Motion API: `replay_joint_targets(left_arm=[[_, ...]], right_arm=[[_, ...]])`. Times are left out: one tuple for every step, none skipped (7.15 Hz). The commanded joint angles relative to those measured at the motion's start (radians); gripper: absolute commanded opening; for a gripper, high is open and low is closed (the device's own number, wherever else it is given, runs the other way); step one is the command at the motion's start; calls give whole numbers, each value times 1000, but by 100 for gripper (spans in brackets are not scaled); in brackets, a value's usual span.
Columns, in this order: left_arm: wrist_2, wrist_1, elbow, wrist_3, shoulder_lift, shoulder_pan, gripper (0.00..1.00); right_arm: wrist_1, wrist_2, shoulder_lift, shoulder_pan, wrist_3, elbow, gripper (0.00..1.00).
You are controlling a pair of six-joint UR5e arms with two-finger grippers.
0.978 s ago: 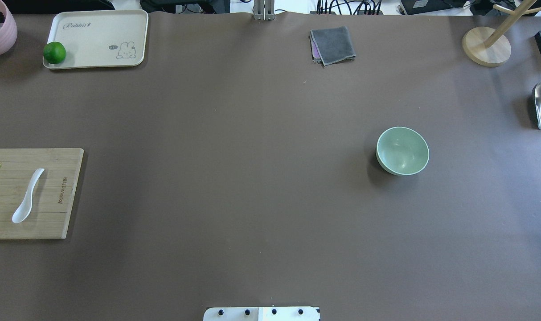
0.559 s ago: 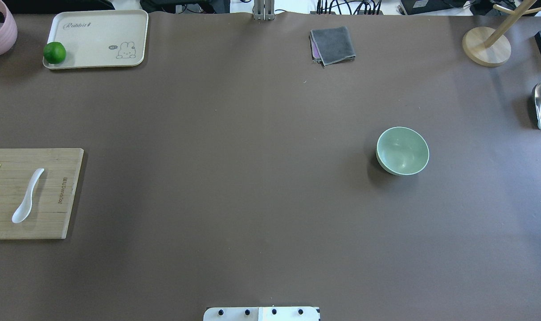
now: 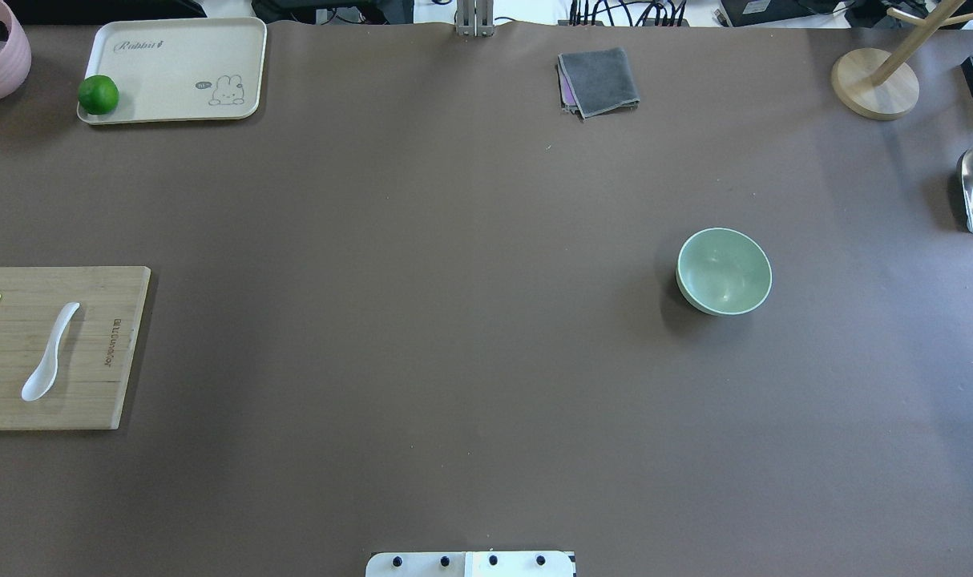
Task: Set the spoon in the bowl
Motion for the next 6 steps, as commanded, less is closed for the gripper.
replay_joint_targets(left_arm=[[-1, -10, -17, -116, -5, 2, 98], [-1, -83, -19, -245, -9, 11, 98], [-1, -145, -19, -361, -8, 47, 98], [3, -223, -16, -492, -9, 134, 98], [11, -336, -13, -663, -11, 220, 99], [28, -392, -10, -779, -15, 300, 98]], right_arm=[[2, 53, 1, -71, 179, 48, 100], [31, 50, 8, -132, 283, 73, 100], [132, 34, 8, -208, 427, 67, 100], [233, -13, 6, -291, 577, 67, 100], [317, -31, 6, -369, 714, 67, 100], [391, -106, 9, -460, 818, 64, 100]])
